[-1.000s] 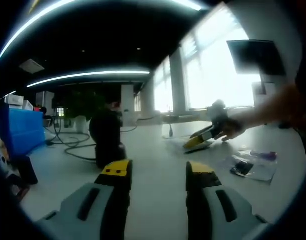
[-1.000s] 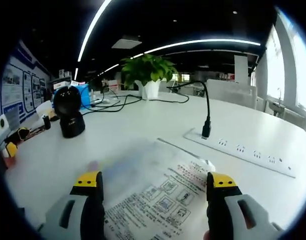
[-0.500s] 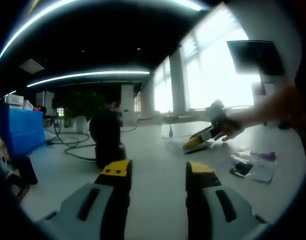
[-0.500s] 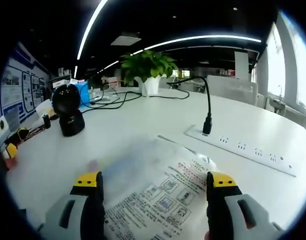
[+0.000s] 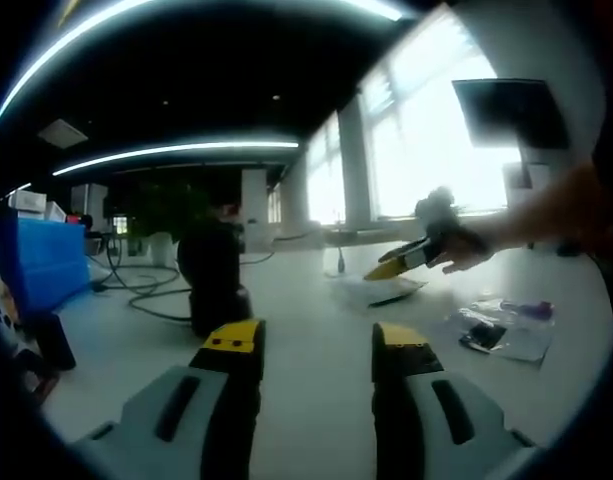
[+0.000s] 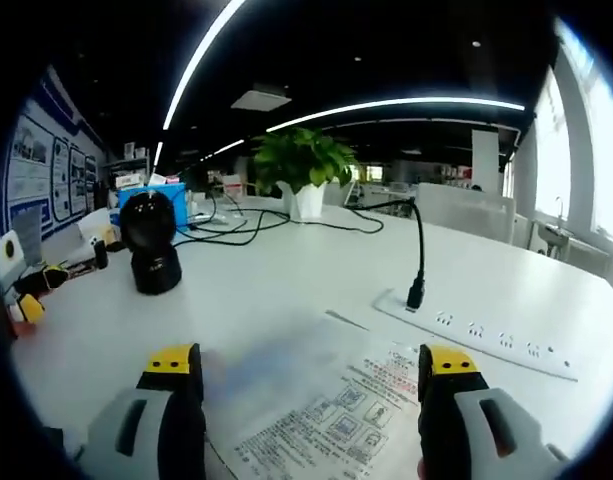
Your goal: Clip sheet goods on table flip sheet goods clip sheet goods scan sheet goods put sheet goods back to table
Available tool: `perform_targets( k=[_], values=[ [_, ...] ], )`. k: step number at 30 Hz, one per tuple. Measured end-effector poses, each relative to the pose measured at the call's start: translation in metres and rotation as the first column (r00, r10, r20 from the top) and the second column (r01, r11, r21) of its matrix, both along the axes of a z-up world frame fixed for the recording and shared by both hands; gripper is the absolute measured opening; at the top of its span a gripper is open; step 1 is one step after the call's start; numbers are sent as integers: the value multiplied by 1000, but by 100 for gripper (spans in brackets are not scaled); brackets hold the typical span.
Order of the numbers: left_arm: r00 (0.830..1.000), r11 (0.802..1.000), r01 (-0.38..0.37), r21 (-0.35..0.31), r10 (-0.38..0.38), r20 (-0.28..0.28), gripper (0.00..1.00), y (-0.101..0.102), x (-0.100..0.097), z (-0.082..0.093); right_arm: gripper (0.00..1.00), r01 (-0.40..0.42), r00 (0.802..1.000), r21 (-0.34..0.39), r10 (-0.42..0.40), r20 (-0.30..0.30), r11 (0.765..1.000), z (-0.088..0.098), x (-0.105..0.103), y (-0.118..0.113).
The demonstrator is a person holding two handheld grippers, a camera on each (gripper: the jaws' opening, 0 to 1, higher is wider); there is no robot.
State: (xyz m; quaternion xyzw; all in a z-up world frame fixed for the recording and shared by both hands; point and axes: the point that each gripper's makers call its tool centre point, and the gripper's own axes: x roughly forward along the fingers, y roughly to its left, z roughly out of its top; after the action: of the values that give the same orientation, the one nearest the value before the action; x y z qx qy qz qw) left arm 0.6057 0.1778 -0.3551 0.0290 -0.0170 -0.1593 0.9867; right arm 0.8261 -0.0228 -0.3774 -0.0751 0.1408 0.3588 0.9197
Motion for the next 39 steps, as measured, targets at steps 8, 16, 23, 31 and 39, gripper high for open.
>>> perform_targets(
  k=[8, 16, 23, 31, 39],
  values=[
    [1000, 1000, -2, -8, 2, 3, 35, 1, 0, 1, 81, -1, 1000, 28, 1, 23, 1000, 21, -16, -11],
    [1000, 1000, 6, -14, -6, 7, 35, -1, 0, 2, 79, 24, 999, 55, -27, 47, 998, 41, -34, -31],
    [1000, 1000, 3, -17, -3, 10, 35, 0, -1, 4, 78, 11, 995, 61, -17, 94, 998, 62, -56, -33],
    [1000, 1000, -2, -15, 2, 13, 35, 2, 0, 4, 77, -1, 992, 106, -12, 123, 994, 81, -77, -35],
    [1000, 999, -4, -33, 5, 19, 35, 4, 1, 5, 75, 11, 990, 134, -29, 137, 991, 89, -94, -56]
  ],
)
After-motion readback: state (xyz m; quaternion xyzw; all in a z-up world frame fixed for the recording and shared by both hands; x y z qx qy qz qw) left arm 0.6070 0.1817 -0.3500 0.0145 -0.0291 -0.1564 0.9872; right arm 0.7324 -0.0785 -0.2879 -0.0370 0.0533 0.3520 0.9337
